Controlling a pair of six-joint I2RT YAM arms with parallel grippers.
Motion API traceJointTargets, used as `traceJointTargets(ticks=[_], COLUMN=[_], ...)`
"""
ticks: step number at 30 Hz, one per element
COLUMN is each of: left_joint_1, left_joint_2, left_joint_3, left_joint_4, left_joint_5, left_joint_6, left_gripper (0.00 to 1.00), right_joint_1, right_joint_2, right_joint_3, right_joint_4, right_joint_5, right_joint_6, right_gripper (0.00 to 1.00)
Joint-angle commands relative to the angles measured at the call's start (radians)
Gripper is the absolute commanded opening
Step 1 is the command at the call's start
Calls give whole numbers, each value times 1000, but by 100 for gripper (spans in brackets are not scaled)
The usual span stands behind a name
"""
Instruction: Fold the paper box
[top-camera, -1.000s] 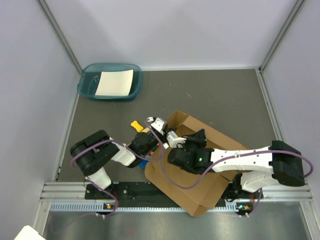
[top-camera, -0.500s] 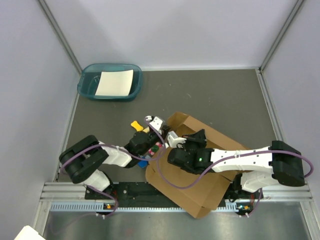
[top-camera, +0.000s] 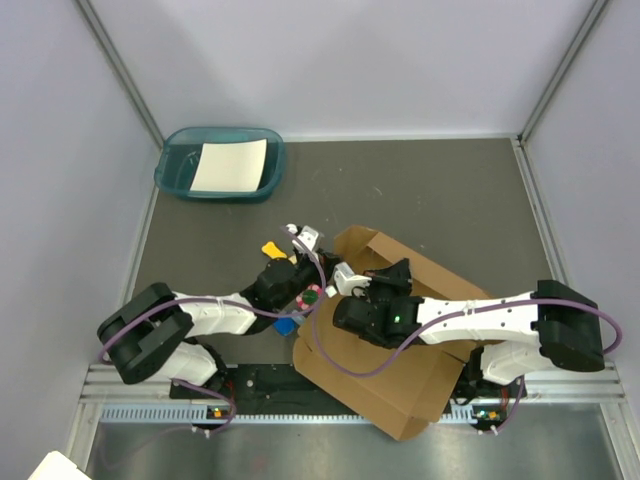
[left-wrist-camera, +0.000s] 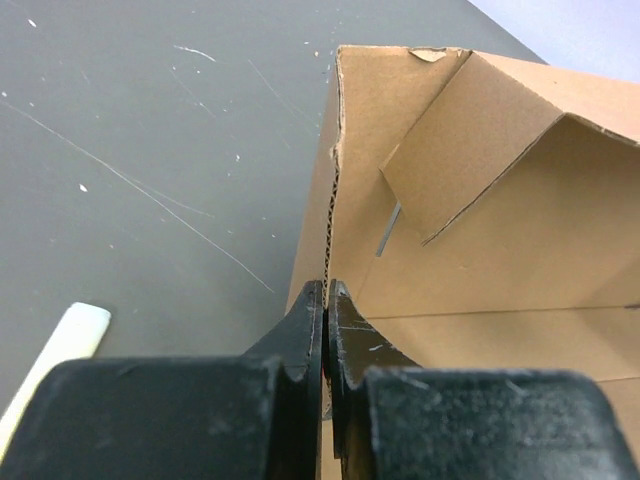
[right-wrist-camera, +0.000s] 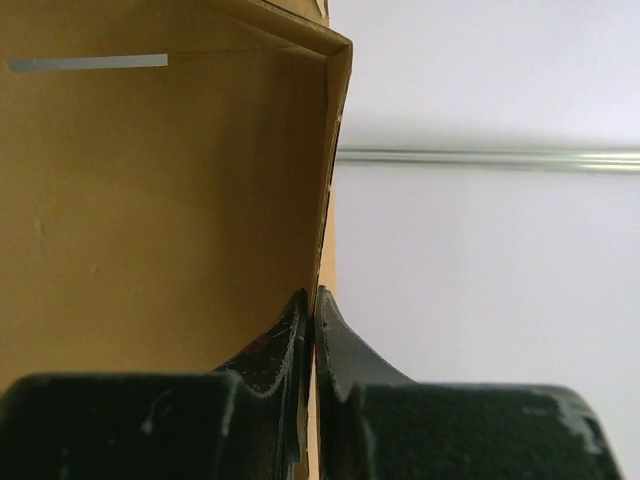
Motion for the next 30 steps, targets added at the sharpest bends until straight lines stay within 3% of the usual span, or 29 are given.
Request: traceJointTargets(ticks=[1,8,18,26,30], left_joint_1=[-23,-39,-72,-75,-72], left_joint_2=[-65,-17,101,113,121], left_joint_3=[100,92,34,57,135], left_joint_4=[194,212,393,407,327], left_joint_5=[128,148,186,142,151], left_joint_6=[-210,-353,-454,-337,-228], left_gripper=[0,0,0,0,0], right_joint_1=[22,22,39,43,25], right_joint_2=[36,38,58,170,191], right_joint_3=[-9,-9,-11,14,40], right_joint_4=[26,26,20,17,15], right_joint_5=[-258,-247,-170,-34,1], right_joint_6=[98,96,87,170,188], right_gripper=[0,0,0,0,0])
